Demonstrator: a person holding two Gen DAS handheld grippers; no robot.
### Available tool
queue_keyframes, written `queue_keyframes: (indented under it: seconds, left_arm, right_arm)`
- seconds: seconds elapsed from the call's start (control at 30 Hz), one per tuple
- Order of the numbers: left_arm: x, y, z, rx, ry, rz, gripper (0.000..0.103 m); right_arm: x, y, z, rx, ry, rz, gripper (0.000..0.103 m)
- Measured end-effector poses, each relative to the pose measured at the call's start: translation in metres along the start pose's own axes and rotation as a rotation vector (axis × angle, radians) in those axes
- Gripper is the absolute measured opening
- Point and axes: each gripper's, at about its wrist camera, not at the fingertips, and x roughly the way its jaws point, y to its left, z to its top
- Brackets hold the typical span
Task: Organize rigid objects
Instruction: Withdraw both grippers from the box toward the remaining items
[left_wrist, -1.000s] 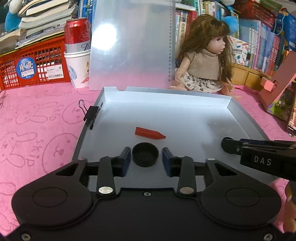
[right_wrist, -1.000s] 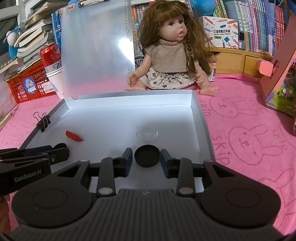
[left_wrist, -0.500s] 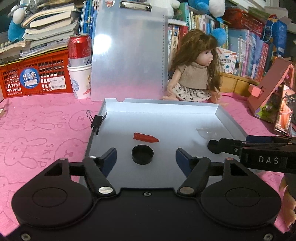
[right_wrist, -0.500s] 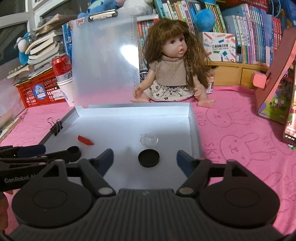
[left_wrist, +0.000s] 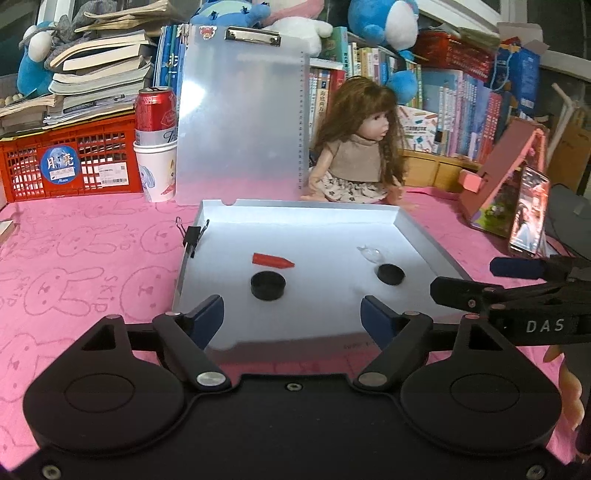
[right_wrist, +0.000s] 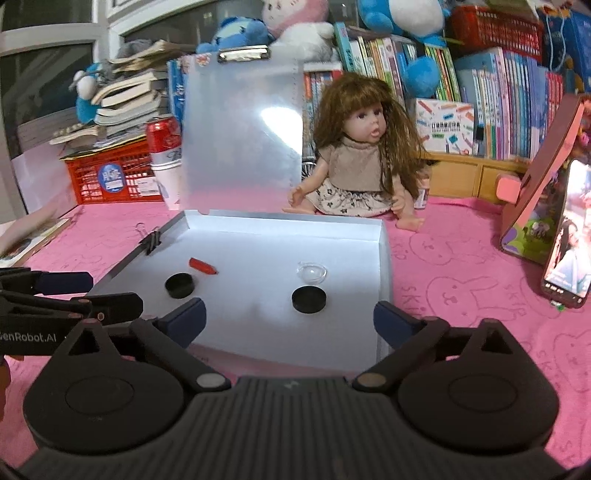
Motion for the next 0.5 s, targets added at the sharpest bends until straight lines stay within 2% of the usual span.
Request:
queue_keyframes:
  seconds: [0.23,0.5]
  left_arm:
    - [-0.026,-0.005,-0.019,0.014,0.002,-0.032,0.081]
    - [-0.057,-0.012,-0.038,0.037,-0.040,-0.043,0.082]
  right_arm:
    - [-0.027,0.005,-0.013,-0.034,-0.021,0.021,0.103]
    - [-0.048,0.008,-0.031,-0.034,-0.031,0.037,0.103]
